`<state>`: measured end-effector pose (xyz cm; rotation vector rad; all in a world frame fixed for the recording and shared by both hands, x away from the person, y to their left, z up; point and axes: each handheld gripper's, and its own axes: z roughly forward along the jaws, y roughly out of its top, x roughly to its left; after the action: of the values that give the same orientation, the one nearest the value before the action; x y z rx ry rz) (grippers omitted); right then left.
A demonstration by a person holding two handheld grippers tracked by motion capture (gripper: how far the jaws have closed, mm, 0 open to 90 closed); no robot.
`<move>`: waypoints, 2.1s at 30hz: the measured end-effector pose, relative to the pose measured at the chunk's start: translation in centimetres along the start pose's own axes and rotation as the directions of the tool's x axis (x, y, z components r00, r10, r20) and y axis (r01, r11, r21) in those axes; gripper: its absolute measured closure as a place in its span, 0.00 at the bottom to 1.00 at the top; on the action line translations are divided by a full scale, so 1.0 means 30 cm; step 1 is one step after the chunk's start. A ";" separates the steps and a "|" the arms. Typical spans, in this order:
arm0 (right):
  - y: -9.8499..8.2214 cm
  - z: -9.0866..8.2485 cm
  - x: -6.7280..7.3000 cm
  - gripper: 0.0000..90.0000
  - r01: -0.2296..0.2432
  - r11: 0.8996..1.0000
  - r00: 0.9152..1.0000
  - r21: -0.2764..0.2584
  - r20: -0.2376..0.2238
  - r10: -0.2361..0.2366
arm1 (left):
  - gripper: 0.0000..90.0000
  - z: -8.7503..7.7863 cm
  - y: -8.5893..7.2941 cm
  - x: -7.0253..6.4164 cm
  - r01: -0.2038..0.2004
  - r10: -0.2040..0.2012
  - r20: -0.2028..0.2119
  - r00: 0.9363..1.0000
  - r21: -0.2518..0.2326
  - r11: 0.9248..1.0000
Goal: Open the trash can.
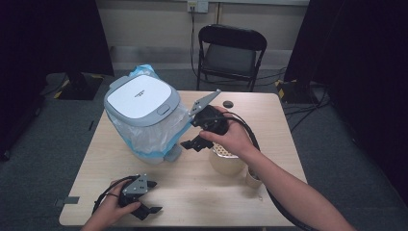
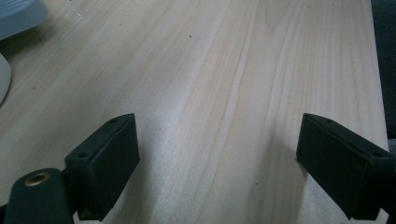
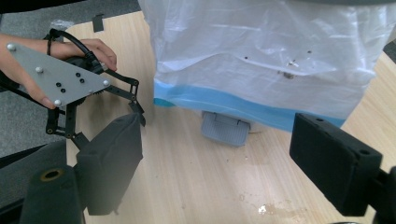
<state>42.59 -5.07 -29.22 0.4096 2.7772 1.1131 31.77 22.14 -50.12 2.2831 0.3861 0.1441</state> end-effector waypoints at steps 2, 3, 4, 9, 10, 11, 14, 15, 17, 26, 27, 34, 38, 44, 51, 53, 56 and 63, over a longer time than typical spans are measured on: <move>0.007 -0.004 -0.004 0.19 -0.004 1.000 1.000 -0.001 0.000 0.004 | 0.14 0.000 0.000 0.000 0.001 -0.001 0.000 1.000 0.000 1.000; 0.011 -0.005 -0.006 0.19 -0.003 1.000 1.000 -0.005 0.002 0.003 | 0.14 0.000 0.000 0.000 0.000 0.000 0.000 1.000 0.000 1.000; 0.014 -0.007 -0.009 0.19 -0.002 1.000 1.000 -0.007 0.005 0.002 | 0.14 0.000 0.000 0.000 0.000 0.000 0.000 1.000 0.000 1.000; 0.028 -0.015 -0.018 0.19 -0.009 1.000 1.000 -0.014 0.012 0.009 | 0.14 0.000 0.000 0.000 0.000 0.000 -0.002 1.000 0.001 1.000; 0.032 -0.016 -0.021 0.19 -0.007 1.000 1.000 -0.020 0.010 0.008 | 0.14 0.000 0.000 0.000 0.000 0.000 -0.002 1.000 0.001 1.000; 0.036 -0.018 -0.023 0.20 -0.007 1.000 1.000 -0.018 0.010 0.007 | 0.14 0.000 0.000 0.000 0.000 0.000 -0.001 1.000 0.001 1.000; 0.046 -0.021 -0.025 0.20 -0.009 1.000 1.000 -0.023 0.008 0.009 | 0.14 0.000 0.000 0.000 0.000 0.000 -0.001 1.000 0.001 1.000; 0.050 -0.021 -0.026 0.20 -0.004 1.000 1.000 -0.026 0.007 0.004 | 0.14 0.000 0.000 0.000 0.000 0.000 -0.001 1.000 0.001 1.000; 0.060 -0.023 -0.026 0.20 -0.002 1.000 1.000 -0.027 0.009 0.002 | 0.14 0.000 0.000 0.000 0.000 0.000 -0.002 1.000 0.001 1.000; 0.099 -0.013 -0.025 0.20 0.013 0.999 1.000 -0.040 -0.005 -0.013 | 0.14 0.000 0.000 0.000 0.000 0.000 -0.001 1.000 0.000 1.000; 0.104 -0.012 -0.024 0.20 0.012 0.999 1.000 -0.041 -0.006 -0.013 | 0.14 0.000 0.000 0.000 0.000 0.000 -0.001 1.000 0.000 1.000; 0.135 -0.007 -0.027 0.20 0.026 0.998 1.000 -0.062 -0.008 -0.027 | 0.14 -0.001 0.000 0.000 -0.001 0.001 -0.002 1.000 0.002 1.000; 0.157 0.003 -0.033 0.20 0.024 0.998 1.000 -0.065 -0.010 -0.024 | 0.14 0.001 0.000 -0.001 0.004 -0.004 -0.002 1.000 -0.007 1.000; 0.188 0.023 -0.035 0.20 0.030 0.997 0.999 -0.069 -0.018 -0.031 | 0.14 0.000 0.000 0.000 -0.001 0.000 -0.002 1.000 -0.003 1.000; 0.215 0.036 -0.035 0.20 0.040 0.996 0.999 -0.080 -0.023 -0.041 | 0.14 0.000 0.000 0.000 0.000 0.000 -0.001 1.000 0.001 1.000; 0.221 0.038 -0.035 0.19 0.038 0.996 0.999 -0.086 -0.021 -0.040 | 0.14 0.000 0.000 0.000 -0.001 0.001 -0.001 1.000 0.001 1.000; 0.228 0.039 -0.035 0.19 0.043 0.995 0.999 -0.087 -0.022 -0.045 | 0.14 0.000 0.000 0.000 -0.001 0.001 -0.001 1.000 0.001 1.000; 0.252 0.054 -0.030 0.19 0.056 0.994 0.998 -0.099 -0.030 -0.059 | 0.14 0.000 0.000 0.000 -0.001 0.001 -0.001 1.000 0.001 1.000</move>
<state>45.34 0.95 -25.15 0.3017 2.7289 1.2470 31.77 22.14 -50.11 2.2839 0.3854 0.1451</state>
